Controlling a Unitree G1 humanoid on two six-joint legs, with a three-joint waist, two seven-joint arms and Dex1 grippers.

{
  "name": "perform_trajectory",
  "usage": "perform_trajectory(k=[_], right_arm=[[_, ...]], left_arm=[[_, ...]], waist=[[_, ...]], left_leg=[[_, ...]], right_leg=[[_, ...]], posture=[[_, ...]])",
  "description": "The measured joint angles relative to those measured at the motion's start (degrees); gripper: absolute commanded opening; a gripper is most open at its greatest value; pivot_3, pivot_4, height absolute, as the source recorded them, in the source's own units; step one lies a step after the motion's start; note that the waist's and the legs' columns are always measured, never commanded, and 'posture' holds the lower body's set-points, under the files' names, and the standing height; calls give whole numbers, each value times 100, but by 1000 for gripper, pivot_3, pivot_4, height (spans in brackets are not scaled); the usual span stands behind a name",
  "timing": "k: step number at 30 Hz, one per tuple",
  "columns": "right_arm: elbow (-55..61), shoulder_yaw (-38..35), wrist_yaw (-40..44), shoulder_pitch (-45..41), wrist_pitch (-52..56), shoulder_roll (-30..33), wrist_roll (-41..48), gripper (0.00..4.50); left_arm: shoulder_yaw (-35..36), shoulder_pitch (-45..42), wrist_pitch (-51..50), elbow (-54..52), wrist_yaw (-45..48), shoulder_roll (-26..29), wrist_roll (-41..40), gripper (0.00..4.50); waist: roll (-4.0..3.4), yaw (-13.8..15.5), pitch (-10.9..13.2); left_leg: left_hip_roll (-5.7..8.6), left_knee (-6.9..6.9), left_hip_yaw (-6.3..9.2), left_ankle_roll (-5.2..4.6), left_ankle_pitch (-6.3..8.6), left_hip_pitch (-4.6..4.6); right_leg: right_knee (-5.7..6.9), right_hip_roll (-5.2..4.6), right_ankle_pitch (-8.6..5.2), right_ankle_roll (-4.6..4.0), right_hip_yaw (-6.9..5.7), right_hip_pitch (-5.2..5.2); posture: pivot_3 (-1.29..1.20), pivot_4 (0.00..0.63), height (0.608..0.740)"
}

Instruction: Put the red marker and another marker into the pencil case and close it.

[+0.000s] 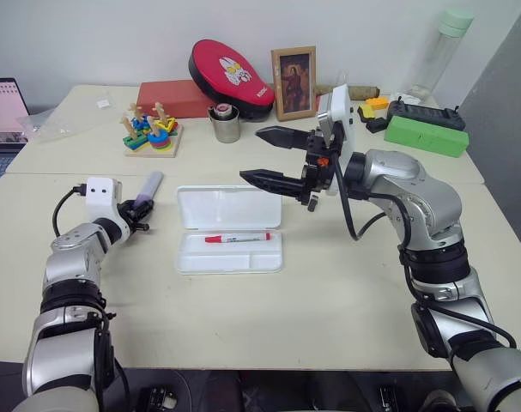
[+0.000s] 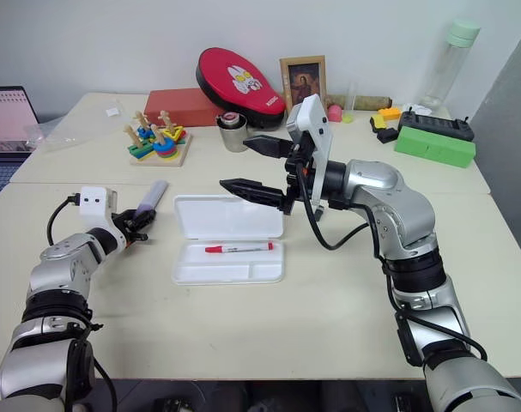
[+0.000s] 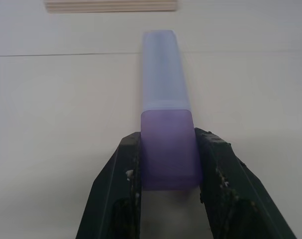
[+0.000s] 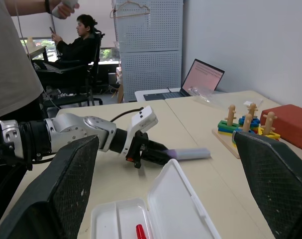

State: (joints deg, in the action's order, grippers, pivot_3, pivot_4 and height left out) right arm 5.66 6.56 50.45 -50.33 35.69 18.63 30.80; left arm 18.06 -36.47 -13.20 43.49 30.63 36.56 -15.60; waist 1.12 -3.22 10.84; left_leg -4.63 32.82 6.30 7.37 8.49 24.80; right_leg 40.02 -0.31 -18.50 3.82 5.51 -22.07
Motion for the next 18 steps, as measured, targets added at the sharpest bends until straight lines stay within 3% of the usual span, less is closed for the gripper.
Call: perform_trajectory(k=[3, 5, 9, 13, 15, 18], right_arm=[[204, -202, 196, 102, 190, 270, 306, 4500], [508, -394, 477, 261, 462, 552, 761, 4500], [948, -556, 815, 522, 764, 1048, 1191, 4500], [1173, -521, 883, 770, 829, 1294, 1212, 4500], [1276, -419, 841, 843, 843, 1303, 1178, 4500], [1363, -318, 778, 952, 841, 1343, 1065, 4500]], left_arm=[[329, 90, -98, -1290, 239, -120, -663, 1225], [427, 218, -500, -2958, 807, -140, -1570, 1225], [-351, 722, -1328, -5454, 2112, 721, -2367, 1225], [-1374, 1407, -1549, -5893, 3161, 1514, -2047, 1225], [-1913, 1538, -1196, -5783, 3777, 2065, -1423, 1225], [-2123, 1560, -738, -5344, 4227, 2329, -908, 1225]], waist=[[4, 64, 1], [6, 109, 2], [-20, 74, -3], [-35, -89, 5], [-28, -152, 9], [-31, -155, 10]], left_leg=[[0, 1, 3, 1, -1, 9], [2, 0, 0, 3, 0, 13], [5, -4, -10, 0, 1, -19], [-6, -6, -12, -2, 2, -44], [-8, -3, -11, -2, 2, -43], [-5, -2, -17, -2, 2, -37]], right_leg=[[-5, -4, 0, 0, -5, 0], [-14, -8, 0, 0, -4, 4], [-12, -9, -3, 3, 5, 25], [-5, 7, -24, 18, 18, 32], [-3, 11, -22, 21, 20, 29], [-7, 6, -22, 23, 24, 26]], posture=[[0, 150, 740], [0, 150, 740], [0, 150, 740], [0, 150, 740], [0, 150, 740], [0, 150, 740]])
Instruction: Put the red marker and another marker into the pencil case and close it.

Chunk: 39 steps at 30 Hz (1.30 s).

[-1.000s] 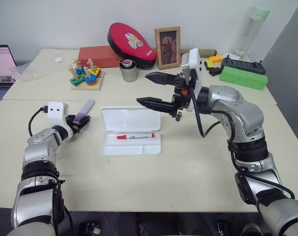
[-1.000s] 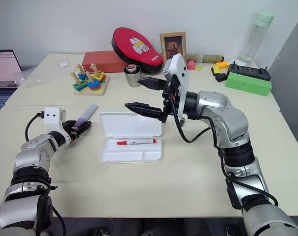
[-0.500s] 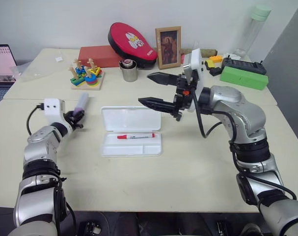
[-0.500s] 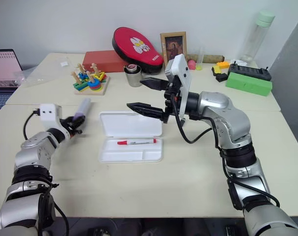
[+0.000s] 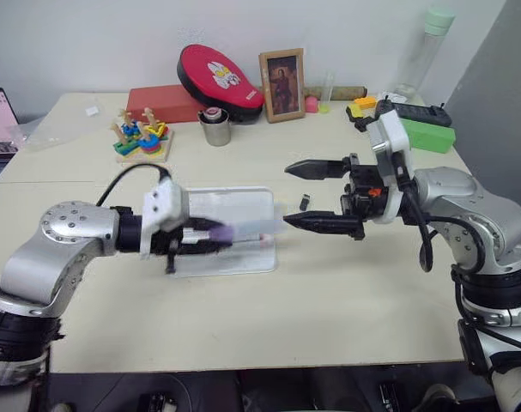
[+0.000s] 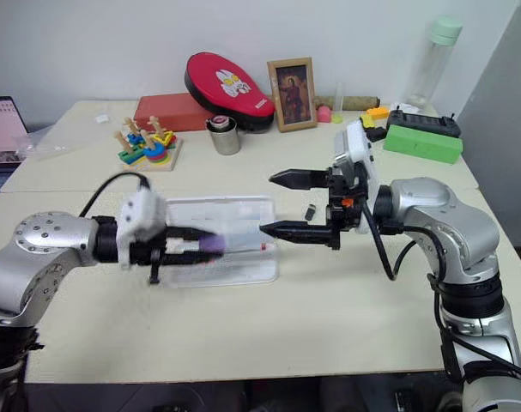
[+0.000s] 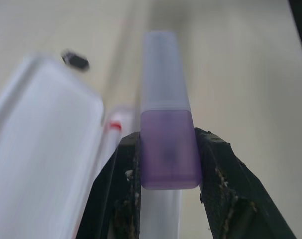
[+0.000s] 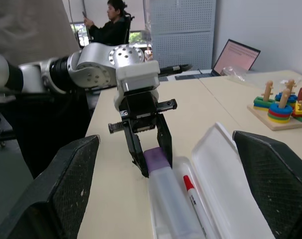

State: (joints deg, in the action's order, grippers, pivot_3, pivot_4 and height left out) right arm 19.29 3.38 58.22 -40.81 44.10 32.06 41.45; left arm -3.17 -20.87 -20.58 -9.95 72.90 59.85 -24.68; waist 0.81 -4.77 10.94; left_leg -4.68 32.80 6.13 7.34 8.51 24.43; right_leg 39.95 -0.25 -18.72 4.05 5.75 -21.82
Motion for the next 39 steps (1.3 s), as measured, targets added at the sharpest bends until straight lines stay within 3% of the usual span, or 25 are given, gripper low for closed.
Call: perform_trajectory(k=[4, 19, 21, 34, 39], right_arm=[[118, 23, -116, 161, 0, 47, -60, 4500], [345, 56, -335, 409, 5, 121, -191, 4500], [345, 57, -335, 411, 5, 121, -191, 4500], [334, 133, -317, 411, 2, 117, -195, 4500], [302, 140, -315, 410, -2, 111, -196, 4500]], left_arm=[[-128, 25, 415, 445, 382, 59, 343, 1225], [-385, -16, 1028, 1093, 648, 12, 1107, 1225], [-395, -15, 1096, 1141, 640, -7, 1188, 1925], [-360, 31, 1124, 1269, 646, -15, 1330, 4320], [-301, 24, 1014, 1224, 623, -124, 1207, 4474]], waist=[[0, 13, 0], [1, 19, 0], [1, 19, 0], [1, 18, 0], [1, 19, 0]], left_leg=[[0, 0, 2, 0, 0, 43], [-1, 0, 3, 0, 0, 42], [-2, 0, 3, 0, 0, 42], [-2, 0, 3, 0, 0, 43], [-2, 1, 4, 0, 0, 42]], right_leg=[[-1, 0, 4, -7, -4, -38], [2, 1, 5, -18, -7, -39], [2, 1, 6, -18, -7, -39], [3, 1, 7, -21, -7, -38], [3, 1, 8, -22, -7, -38]], posture=[[0, 150, 740], [0, 150, 740], [0, 150, 740], [0, 150, 740], [0, 150, 740]])
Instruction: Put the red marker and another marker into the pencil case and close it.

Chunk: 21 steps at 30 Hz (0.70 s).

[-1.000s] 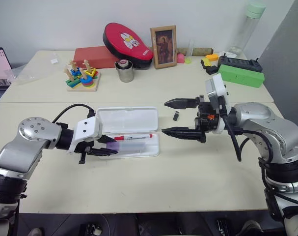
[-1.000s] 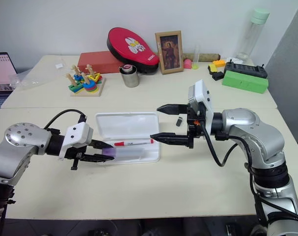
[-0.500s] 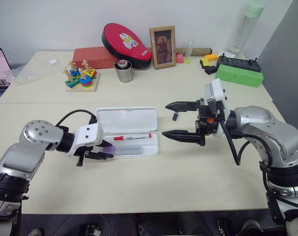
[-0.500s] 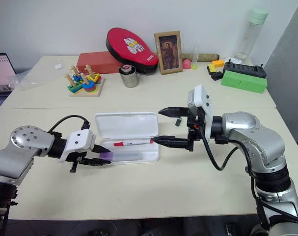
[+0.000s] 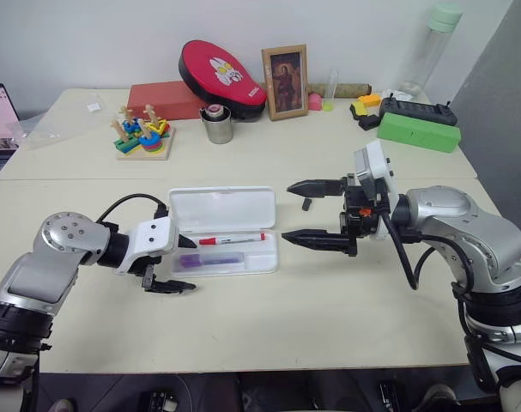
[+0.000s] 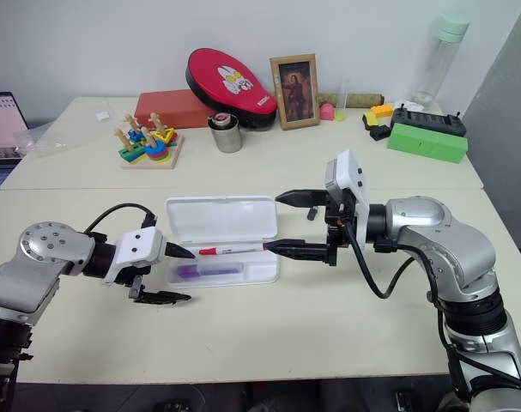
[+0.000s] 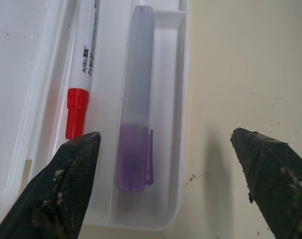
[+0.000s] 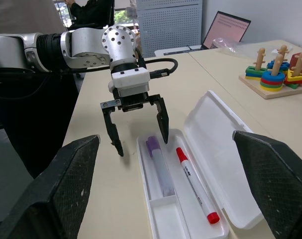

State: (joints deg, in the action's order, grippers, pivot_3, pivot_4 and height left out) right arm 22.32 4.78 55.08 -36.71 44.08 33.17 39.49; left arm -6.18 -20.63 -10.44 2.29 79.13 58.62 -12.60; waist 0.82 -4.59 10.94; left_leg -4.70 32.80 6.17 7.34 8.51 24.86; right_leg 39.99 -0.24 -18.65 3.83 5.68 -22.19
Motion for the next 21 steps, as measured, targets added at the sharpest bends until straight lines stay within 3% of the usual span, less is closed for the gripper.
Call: perform_trajectory(k=[5, 11, 17, 21], right_arm=[[-125, 12, -252, -36, -14, -201, -128, 4500], [-1447, 215, -1838, -480, 217, -850, -1195, 4500], [-3120, 131, -3942, -668, 333, -2071, -2293, 4500], [-3795, 2, -4758, -630, 22, -2512, -2727, 4500]], left_arm=[[677, -40, -818, -174, -342, -289, -780, 4474], [1895, -346, -1864, -634, -1399, -1000, -1973, 4474], [2002, -217, -2430, -1469, -2118, -1545, -2570, 4474], [1958, -232, -2462, -1679, -2399, -1686, -2582, 4474]], waist=[[3, -3, -1], [4, -10, -1], [8, -14, -3], [8, -14, -3]], left_leg=[[-1, 3, 3, 0, 0, 0], [1, 8, 4, 1, -1, -5], [1, 3, 7, 1, -1, -5], [3, 3, 7, 1, -1, -5]], right_leg=[[3, 1, -1, 2, -2, 0], [7, 0, 7, -3, -2, 7], [12, 0, 8, -6, -4, 5], [12, -2, 9, -6, -5, 7]], posture=[[0, 150, 740], [0, 150, 740], [0, 150, 740], [0, 150, 740]])
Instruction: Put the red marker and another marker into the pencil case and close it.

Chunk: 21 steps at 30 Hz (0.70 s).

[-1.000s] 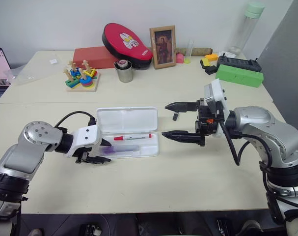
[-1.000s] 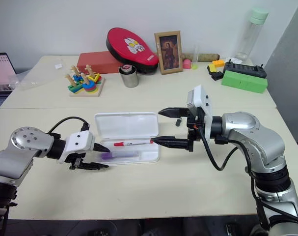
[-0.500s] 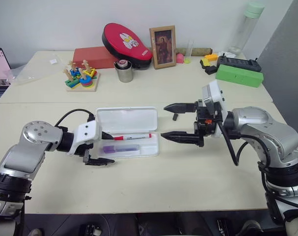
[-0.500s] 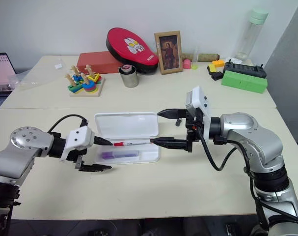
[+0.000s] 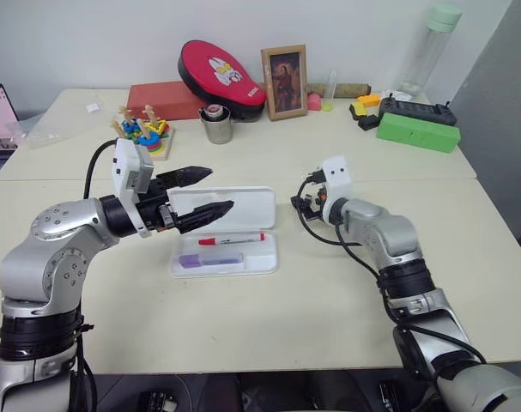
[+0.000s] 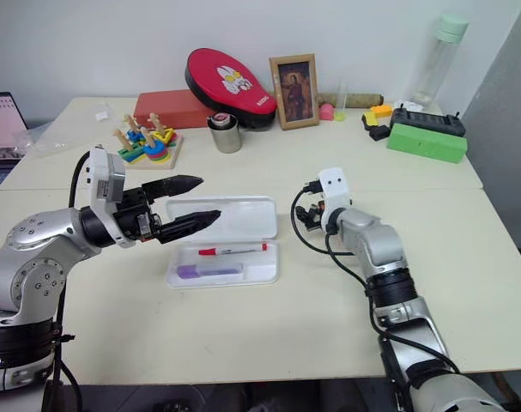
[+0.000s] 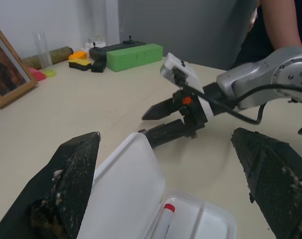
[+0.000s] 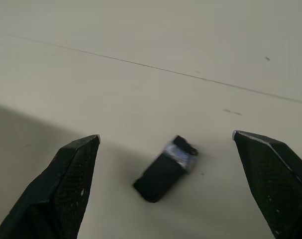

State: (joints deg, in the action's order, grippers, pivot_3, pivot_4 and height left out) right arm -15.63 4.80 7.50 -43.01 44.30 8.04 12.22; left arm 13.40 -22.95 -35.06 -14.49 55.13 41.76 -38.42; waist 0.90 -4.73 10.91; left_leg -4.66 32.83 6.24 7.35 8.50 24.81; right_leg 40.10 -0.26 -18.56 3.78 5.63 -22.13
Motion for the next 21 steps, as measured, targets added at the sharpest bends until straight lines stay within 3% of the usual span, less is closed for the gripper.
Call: perform_trajectory(k=[2, 6, 21], right_arm=[[-154, -18, -222, 46, -148, -127, -185, 4500], [-270, 32, -401, 52, -322, -250, -466, 3809], [-182, 143, -348, 119, -379, -231, -704, 453]], left_arm=[[-130, -12, 22, -52, -110, -72, 51, 4474], [-335, -190, 64, -54, -329, -213, 162, 4500], [-695, -633, 510, 180, -567, -446, 599, 4500]], waist=[[0, 8, 0], [1, 4, -1], [3, 47, -3]], left_leg=[[0, 1, 0, 0, 0, 0], [1, 3, 1, 0, 0, -2], [3, 5, 3, 0, 0, -3]], right_leg=[[0, 0, 0, 1, 0, 1], [0, 0, 3, 4, 0, 3], [-2, -1, 4, 6, -2, 8]], posture=[[0, 150, 740], [0, 150, 740], [0, 150, 740]])
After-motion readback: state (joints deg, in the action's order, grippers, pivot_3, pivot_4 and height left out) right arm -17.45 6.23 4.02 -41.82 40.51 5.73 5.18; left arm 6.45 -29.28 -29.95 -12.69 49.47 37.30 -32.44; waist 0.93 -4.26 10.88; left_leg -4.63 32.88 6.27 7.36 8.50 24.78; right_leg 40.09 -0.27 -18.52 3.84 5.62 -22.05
